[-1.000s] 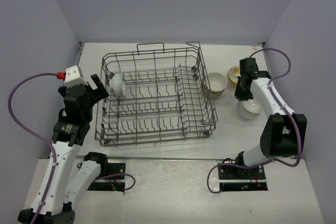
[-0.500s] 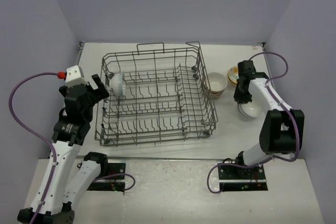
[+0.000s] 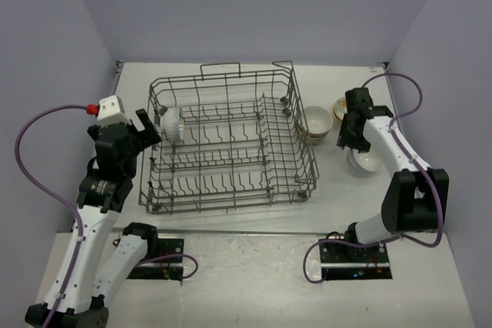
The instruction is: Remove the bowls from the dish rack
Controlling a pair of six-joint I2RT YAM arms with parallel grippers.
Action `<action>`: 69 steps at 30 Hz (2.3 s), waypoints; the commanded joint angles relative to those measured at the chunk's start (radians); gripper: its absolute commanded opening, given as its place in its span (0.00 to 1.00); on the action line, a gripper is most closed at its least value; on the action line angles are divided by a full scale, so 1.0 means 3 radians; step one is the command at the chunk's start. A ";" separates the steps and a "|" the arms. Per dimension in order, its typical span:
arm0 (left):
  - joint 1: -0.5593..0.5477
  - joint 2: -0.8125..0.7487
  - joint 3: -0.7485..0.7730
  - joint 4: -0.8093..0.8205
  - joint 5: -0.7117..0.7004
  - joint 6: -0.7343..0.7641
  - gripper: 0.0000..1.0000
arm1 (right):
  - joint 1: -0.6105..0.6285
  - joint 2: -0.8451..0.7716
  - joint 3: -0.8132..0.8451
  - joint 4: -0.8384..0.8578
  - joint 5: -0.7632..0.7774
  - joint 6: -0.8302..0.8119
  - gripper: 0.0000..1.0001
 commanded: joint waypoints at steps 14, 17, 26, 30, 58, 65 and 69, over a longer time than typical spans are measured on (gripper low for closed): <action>0.0077 -0.0010 0.0031 0.0050 -0.0368 -0.0126 1.00 | 0.1319 -0.1551 0.1103 0.0253 -0.1203 0.0399 0.67; 0.0102 -0.0061 0.0047 -0.0001 -0.0547 -0.0207 1.00 | 0.1915 -0.1496 0.0791 0.1388 -0.1858 0.0894 0.80; 0.0107 -0.0434 0.0026 -0.0052 -0.0987 -0.0392 1.00 | 0.2736 0.0650 0.2122 0.2112 -0.1343 0.1472 0.99; 0.0102 -0.0496 0.0011 -0.0032 -0.0942 -0.0402 1.00 | 0.2767 0.1611 0.2717 0.2081 -0.1144 0.1662 0.98; 0.0097 -0.0435 -0.0004 0.0061 -0.0639 -0.0243 1.00 | 0.2623 0.3081 0.3454 0.2526 -0.2013 0.2384 0.69; 0.0097 -0.0440 -0.0004 0.0066 -0.0619 -0.0238 1.00 | 0.2598 0.3177 0.3755 0.2270 -0.1818 0.2296 0.70; 0.0097 -0.0440 -0.0010 0.0066 -0.0614 -0.0233 1.00 | 0.2572 0.3352 0.3914 0.2296 -0.1905 0.2317 0.68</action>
